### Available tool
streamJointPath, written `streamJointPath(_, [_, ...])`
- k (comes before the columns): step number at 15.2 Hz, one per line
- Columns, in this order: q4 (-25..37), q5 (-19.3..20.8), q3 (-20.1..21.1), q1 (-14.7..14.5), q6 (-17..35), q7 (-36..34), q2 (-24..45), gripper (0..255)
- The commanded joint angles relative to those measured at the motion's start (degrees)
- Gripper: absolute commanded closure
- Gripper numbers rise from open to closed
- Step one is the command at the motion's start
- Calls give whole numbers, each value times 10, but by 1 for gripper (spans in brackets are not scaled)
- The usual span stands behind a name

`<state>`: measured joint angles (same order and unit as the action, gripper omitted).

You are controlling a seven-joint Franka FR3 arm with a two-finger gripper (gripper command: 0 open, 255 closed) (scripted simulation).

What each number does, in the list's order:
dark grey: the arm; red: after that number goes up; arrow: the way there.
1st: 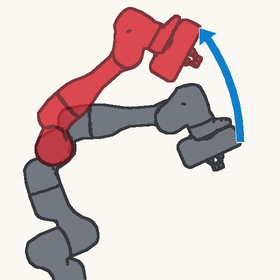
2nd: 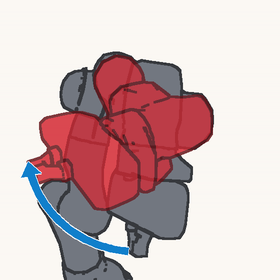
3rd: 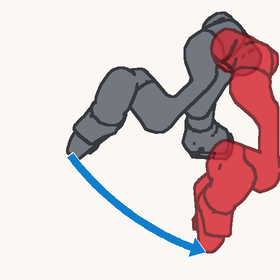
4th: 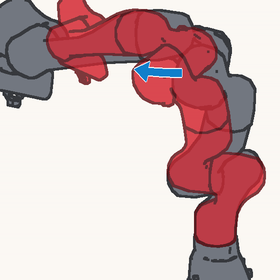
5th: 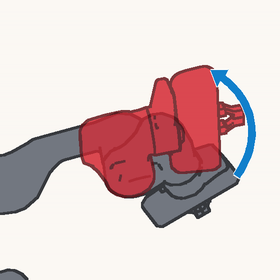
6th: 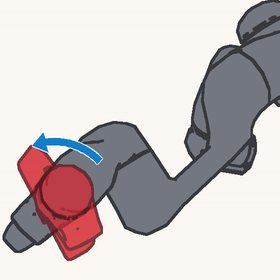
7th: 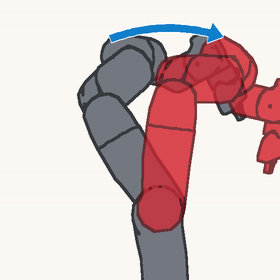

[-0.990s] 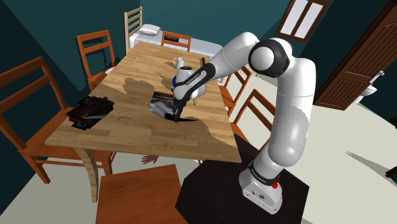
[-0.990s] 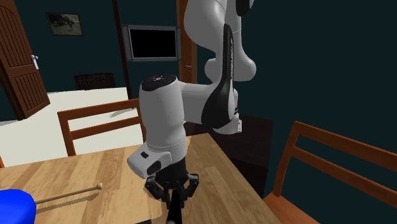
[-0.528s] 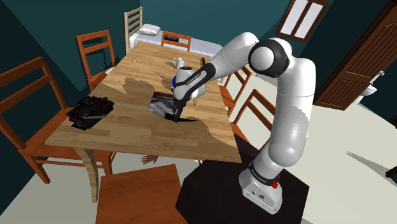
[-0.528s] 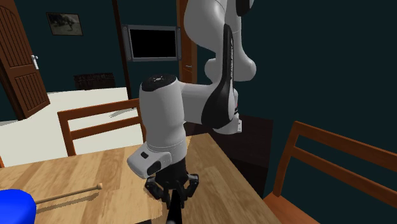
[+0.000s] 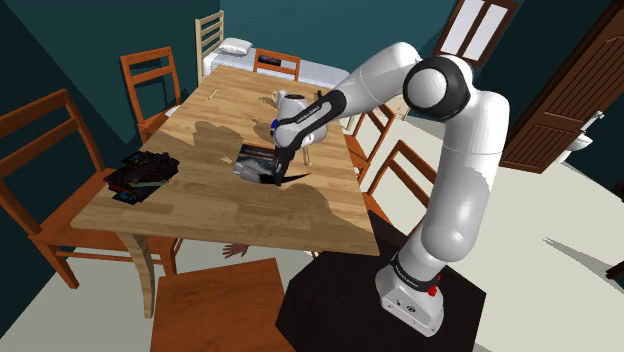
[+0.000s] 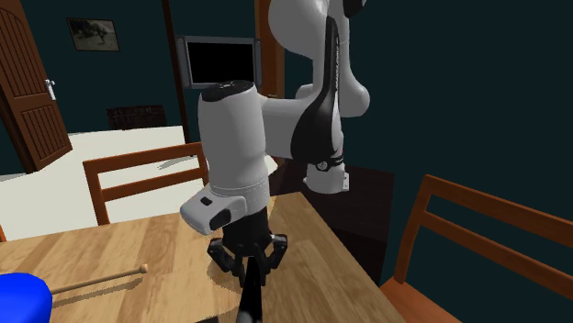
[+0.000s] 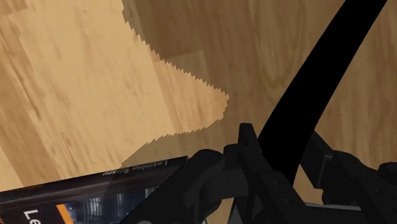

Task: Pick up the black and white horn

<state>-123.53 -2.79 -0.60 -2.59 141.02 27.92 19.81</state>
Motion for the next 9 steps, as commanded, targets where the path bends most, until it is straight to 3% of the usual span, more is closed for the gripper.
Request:
streamJointPath(1, [4, 1, 0, 0, -14, -1, -10, 255])
streamJointPath(9, [10, 3, -1, -1, -55, -3, -45, 255])
